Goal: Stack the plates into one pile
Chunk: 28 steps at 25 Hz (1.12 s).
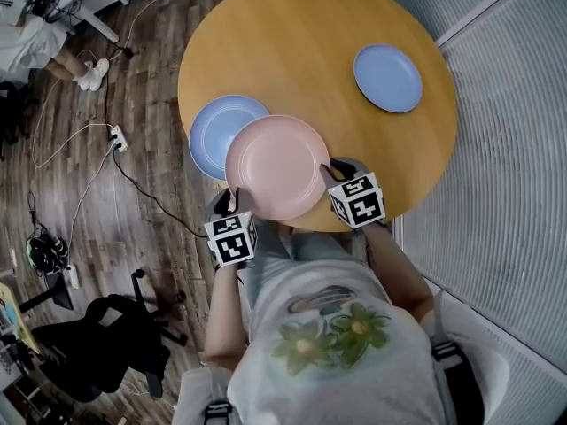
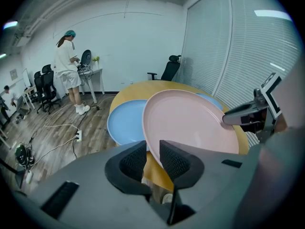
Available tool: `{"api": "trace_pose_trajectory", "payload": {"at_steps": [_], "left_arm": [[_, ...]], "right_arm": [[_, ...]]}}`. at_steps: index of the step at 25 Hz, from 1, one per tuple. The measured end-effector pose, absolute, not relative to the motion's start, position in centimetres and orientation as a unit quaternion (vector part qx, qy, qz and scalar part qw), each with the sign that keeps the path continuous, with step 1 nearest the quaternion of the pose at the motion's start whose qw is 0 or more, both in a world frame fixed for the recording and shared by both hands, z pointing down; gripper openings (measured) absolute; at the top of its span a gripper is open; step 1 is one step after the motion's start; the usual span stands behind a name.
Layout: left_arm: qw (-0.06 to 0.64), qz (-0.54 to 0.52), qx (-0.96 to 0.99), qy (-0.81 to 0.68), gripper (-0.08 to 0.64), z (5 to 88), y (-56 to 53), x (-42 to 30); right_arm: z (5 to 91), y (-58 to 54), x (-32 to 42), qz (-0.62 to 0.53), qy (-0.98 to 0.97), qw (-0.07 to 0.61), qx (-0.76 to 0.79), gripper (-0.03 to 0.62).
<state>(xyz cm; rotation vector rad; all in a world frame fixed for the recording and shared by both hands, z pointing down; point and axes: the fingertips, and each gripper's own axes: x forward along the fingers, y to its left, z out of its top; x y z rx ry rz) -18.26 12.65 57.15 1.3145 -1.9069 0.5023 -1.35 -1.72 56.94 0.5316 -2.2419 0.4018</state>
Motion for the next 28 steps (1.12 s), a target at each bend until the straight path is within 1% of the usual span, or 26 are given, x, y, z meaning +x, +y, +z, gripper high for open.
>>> {"api": "trace_pose_trajectory", "payload": {"at_steps": [15, 28], "left_arm": [[0.387, 0.193, 0.472, -0.768, 0.095, 57.0, 11.9, -26.1], [0.399, 0.213, 0.469, -0.759, 0.095, 58.7, 10.3, -31.2]], "right_arm": [[56.7, -3.3, -9.9, 0.148, -0.888, 0.399, 0.175, 0.103], [58.8, -4.7, -14.9, 0.157, -0.879, 0.416, 0.171, 0.104]]}}
